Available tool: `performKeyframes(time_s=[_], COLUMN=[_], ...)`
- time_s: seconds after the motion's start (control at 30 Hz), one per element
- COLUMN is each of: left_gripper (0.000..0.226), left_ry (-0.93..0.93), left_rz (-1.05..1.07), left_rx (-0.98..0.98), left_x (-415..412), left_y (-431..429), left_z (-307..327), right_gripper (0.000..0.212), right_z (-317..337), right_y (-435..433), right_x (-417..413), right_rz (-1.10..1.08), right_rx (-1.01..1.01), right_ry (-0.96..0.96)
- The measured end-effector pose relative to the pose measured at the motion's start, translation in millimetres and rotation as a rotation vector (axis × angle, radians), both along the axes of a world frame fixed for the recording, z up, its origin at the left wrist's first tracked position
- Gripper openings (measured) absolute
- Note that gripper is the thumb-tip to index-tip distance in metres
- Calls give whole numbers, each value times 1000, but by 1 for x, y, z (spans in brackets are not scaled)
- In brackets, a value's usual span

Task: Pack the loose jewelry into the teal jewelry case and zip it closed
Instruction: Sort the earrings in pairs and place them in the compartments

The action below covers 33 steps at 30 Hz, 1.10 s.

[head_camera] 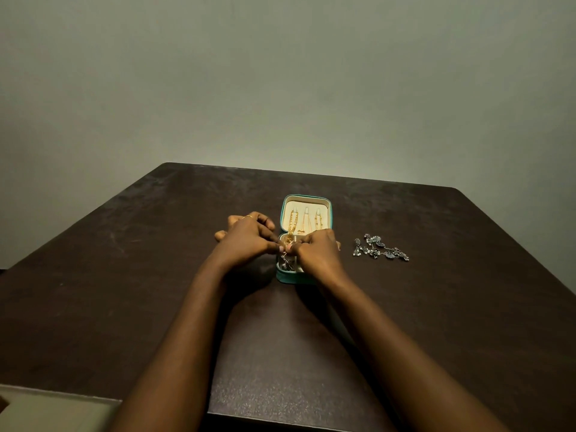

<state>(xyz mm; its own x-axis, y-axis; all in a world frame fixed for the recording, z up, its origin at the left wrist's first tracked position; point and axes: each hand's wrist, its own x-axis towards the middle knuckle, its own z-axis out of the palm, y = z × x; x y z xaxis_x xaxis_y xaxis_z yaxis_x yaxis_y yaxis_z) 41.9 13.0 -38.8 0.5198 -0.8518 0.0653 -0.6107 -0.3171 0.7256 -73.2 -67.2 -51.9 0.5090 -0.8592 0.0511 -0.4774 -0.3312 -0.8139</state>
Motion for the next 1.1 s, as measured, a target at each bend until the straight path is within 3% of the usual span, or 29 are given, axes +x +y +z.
performKeyframes(time_s=[0.1, 0.4, 0.83, 1.1], left_gripper=[16, 15, 13, 9], left_ry=[7, -117, -229, -230], left_rz=[-54, 68, 65, 17], left_rx=[50, 87, 56, 3], left_x=[-2, -6, -13, -22], left_y=[1, -1, -3, -8], left_z=[0, -4, -1, -4], right_gripper=[32, 26, 12, 14], right_z=[-1, -4, 17, 20], right_y=[0, 0, -14, -15], right_x=[2, 1, -20, -27], right_rz=[-19, -81, -57, -4], right_rx=[-44, -137, 64, 57], right_ry=[64, 115, -69, -34])
